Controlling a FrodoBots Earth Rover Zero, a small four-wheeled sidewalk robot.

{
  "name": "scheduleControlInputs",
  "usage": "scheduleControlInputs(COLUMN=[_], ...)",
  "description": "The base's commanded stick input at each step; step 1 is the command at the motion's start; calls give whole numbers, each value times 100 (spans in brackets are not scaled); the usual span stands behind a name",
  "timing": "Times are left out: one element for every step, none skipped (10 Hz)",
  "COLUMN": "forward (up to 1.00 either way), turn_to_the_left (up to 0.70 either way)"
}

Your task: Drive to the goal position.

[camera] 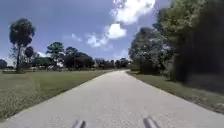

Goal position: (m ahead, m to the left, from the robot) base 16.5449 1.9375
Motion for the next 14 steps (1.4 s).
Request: scheduleControlInputs(forward=[50, 50, 50, 50, 50, 50, 50, 50, 50, 50, 50, 50, 50, 50], turn_to_the_left=[0, 0, 0, 0, 0, 0, 0, 0, 0, 0, 0, 0, 0, 0])
